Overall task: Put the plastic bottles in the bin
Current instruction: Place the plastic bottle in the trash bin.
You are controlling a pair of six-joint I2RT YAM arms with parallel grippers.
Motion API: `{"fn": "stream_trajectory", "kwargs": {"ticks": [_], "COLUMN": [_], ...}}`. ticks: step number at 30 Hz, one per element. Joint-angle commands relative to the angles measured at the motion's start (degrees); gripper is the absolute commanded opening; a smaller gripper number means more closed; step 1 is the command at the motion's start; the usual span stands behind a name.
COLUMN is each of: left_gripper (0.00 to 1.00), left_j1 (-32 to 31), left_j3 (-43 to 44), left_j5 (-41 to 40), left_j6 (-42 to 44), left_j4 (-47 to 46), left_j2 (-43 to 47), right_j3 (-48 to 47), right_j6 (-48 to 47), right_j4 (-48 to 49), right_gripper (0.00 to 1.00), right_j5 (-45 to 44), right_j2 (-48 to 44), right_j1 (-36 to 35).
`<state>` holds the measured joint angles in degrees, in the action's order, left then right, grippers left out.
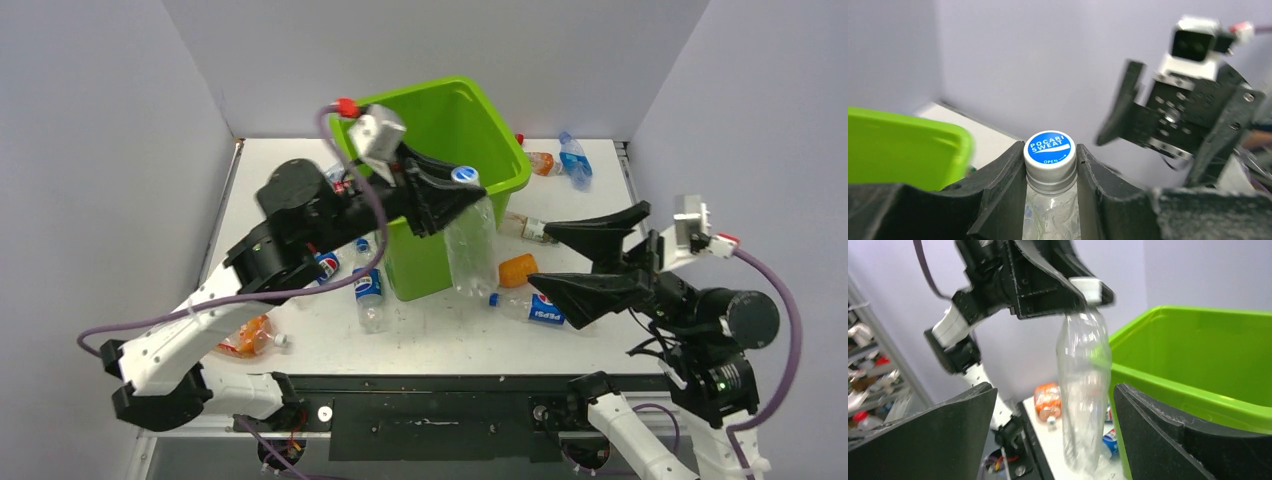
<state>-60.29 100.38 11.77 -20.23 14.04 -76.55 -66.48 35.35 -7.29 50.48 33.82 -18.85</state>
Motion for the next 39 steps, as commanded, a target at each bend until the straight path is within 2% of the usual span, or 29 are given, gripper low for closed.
{"fn": "stream_trajectory", "kwargs": {"ticks": [1,5,10,15,19,25,28,30,31,32,34,35,39], "left_gripper": [0.00,0.00,0.00,0.00,0.00,0.00,0.00,0.12,0.28,0.48,0.77,0.98,0.96], "left_j1": [1.7,4.2,11.8,15.1,18.4,22.4,22.6,22.6,22.6,22.6,22.5,22.4,21.7], "left_j3": [-6.2,-7.2,-4.9,-2.8,-0.3,2.7,-0.8,-4.3,-5.1,-5.2,-5.1,-5.4,-8.7], "left_j5": [-18.6,-27.4,-24.9,-23.8,-22.5,-21.3,-21.3,-20.5,-20.0,-19.6,-18.7,-18.5,-18.4], "left_j6": [11.8,23.1,25.5,26.7,23.8,18.1,16.2,15.2,14.9,14.6,13.6,12.8,10.2], "left_j4": [-22.4,-25.9,-25.0,-24.1,-20.2,-14.8,-16.7,-19.7,-20.4,-20.5,-20.9,-21.7,-24.6], "left_j2": [12.7,15.3,12.7,6.8,0.4,-7.9,-8.0,-6.8,-6.4,-6.0,-4.7,-3.6,3.1], "right_j3": [-2.9,1.7,7.1,10.1,14.9,22.8,24.4,24.8,24.9,25.1,25.2,25.3,25.8], "right_j6": [-1.0,-1.6,-0.8,-0.7,2.5,13.1,13.1,12.8,12.4,11.8,10.1,9.8,9.3], "right_j4": [-5.6,-9.5,-15.6,-25.1,-28.6,-27.5,-28.0,-28.7,-28.8,-29.0,-29.5,-30.1,-32.1], "right_gripper": [0.90,0.90,0.90,0.90,0.90,0.90,0.90,0.90,0.90,0.90,0.90,0.90,0.90], "right_j5": [-17.6,-31.7,-43.0,-52.9,-56.5,-58.2,-57.9,-58.8,-59.3,-59.9,-60.7,-61.1,-62.3], "right_j2": [-4.9,-11.3,-17.0,-18.2,-20.0,-20.0,-18.4,-17.7,-17.7,-17.7,-17.6,-17.3,-15.3], "right_j1": [-0.4,-0.5,-0.5,-0.6,-0.6,-1.1,-1.1,-1.1,-1.1,-1.0,-1.1,-1.1,-1.1]}}
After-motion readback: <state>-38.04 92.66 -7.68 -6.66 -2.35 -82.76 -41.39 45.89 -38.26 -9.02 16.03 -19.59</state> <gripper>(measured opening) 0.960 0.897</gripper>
